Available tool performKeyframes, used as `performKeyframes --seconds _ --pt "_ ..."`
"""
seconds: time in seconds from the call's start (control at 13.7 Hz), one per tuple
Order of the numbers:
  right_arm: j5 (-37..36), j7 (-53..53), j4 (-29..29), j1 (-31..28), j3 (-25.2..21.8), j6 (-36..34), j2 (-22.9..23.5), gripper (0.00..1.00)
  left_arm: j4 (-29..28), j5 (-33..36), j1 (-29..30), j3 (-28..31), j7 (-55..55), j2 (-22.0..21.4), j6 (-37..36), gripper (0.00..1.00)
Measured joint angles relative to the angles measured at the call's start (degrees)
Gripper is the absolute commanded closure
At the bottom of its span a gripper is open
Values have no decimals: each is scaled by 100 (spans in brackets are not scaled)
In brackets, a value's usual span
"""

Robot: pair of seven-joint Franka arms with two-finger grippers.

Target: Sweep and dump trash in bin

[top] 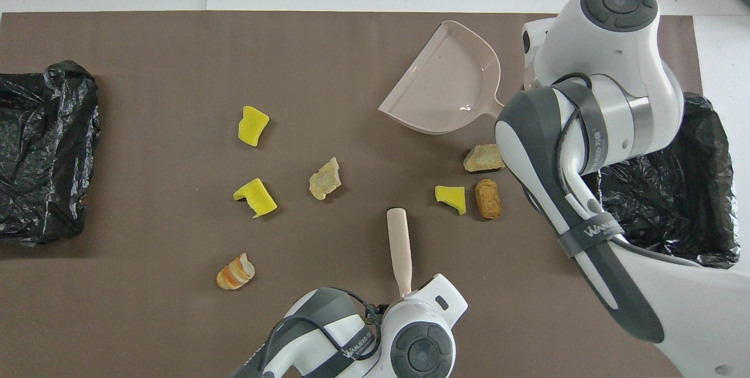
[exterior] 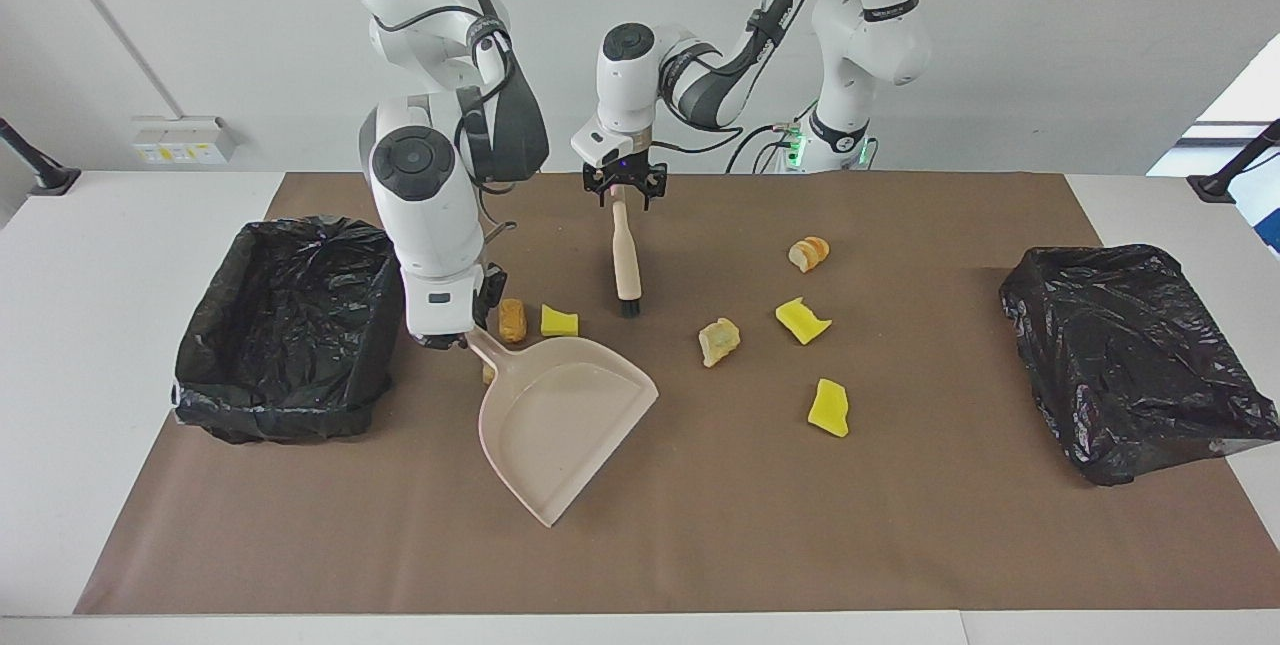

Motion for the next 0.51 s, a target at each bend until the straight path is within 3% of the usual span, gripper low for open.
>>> performKeyframes --seconds 0.22,0.44,0.51 --pt "-27 -342 -3 -11 -14 -1 0 100 15 0 0 11 3 18 11 66" --pt "-34 -357 -3 -12 -14 1 0 100 28 1 0 61 3 17 5 97" --pt "-34 -357 -3 -12 -14 1 0 100 39 1 2 90 12 17 5 100"
